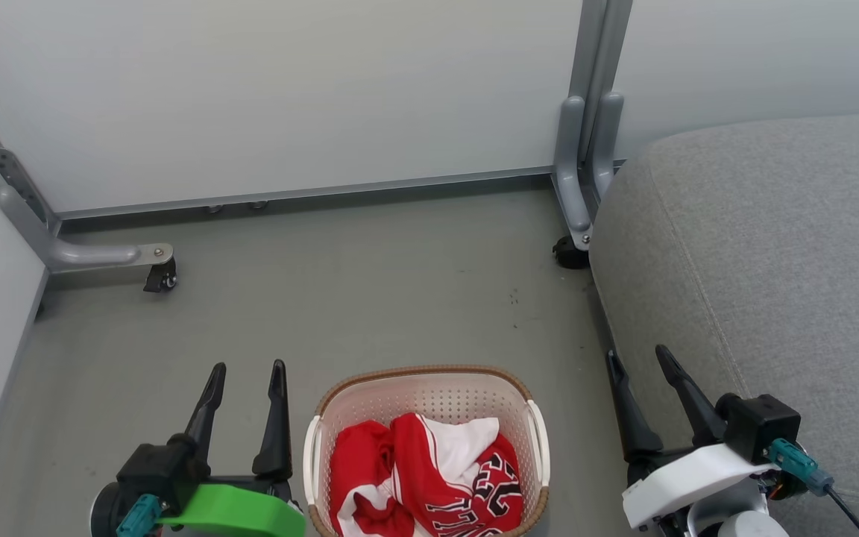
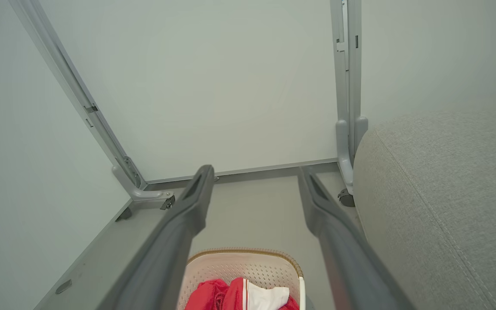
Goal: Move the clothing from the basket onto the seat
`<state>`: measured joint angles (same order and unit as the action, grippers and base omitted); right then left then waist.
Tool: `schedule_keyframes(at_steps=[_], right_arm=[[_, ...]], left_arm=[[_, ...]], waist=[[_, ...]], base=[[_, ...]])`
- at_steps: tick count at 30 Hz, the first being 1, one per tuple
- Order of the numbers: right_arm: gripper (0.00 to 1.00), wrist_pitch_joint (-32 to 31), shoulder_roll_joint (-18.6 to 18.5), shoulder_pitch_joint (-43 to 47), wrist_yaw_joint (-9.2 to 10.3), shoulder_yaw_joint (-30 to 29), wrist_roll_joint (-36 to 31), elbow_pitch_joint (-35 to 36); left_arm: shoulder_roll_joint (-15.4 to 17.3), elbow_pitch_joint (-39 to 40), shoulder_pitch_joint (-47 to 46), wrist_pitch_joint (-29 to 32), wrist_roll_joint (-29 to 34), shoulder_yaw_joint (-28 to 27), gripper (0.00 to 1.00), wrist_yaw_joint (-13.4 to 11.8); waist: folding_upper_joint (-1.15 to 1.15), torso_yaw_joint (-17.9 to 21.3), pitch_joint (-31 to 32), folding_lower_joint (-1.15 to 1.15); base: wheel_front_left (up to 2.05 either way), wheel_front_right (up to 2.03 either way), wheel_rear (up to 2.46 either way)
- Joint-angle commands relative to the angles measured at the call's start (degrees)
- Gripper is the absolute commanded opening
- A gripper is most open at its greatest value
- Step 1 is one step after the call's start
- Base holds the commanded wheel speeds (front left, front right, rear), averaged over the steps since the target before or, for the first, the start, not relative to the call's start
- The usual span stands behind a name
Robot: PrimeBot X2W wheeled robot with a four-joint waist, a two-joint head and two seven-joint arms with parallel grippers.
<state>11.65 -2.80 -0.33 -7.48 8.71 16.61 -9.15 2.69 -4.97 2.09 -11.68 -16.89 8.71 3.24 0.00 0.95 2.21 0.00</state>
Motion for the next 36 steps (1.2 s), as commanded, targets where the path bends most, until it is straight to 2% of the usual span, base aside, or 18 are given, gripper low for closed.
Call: schedule_keyframes(at_steps=[1, 9, 12, 30, 36], right_arm=[[1.0, 0.6, -0.1, 0.3, -0.01, 0.1, -1.5, 0.5], [1.0, 1.4, -0.1, 1.2, -0.02, 0.0, -4.2, 0.3], [1.0, 1.8, -0.1, 1.5, -0.02, -0.7, -3.3, 0.0], [1.0, 3.6, -0.2, 2.6, -0.02, -0.1, -9.7, -0.3], [1.0, 3.6, -0.2, 2.8, -0.01, -0.2, -8.9, -0.2]], left_arm=[[0.4, 0.4, 0.6, -0.5, 1.6, -0.2, 1.0, 0.4], [0.3, 0.6, 2.0, -1.4, 4.2, -1.2, 1.0, 0.8], [0.3, 0.4, 2.4, -1.8, 5.2, -1.2, 1.0, 0.7], [0.4, 0.2, 4.2, -3.6, 11.7, -0.6, 1.0, -0.7], [0.4, 0.0, 4.1, -3.5, 12.0, -0.9, 1.0, -0.4]], waist=[[0.0, 0.0, 0.1, 0.0], [0.0, 0.2, 0.8, 0.0], [0.0, 0.2, 1.1, 0.0], [0.0, 0.2, 2.2, 0.0], [0.0, 0.0, 2.1, 0.0]], base=[[0.0, 0.0, 0.0], [0.0, 0.0, 0.0], [0.0, 0.0, 0.0], [0.0, 0.0, 0.0], [0.0, 0.0, 0.0]])
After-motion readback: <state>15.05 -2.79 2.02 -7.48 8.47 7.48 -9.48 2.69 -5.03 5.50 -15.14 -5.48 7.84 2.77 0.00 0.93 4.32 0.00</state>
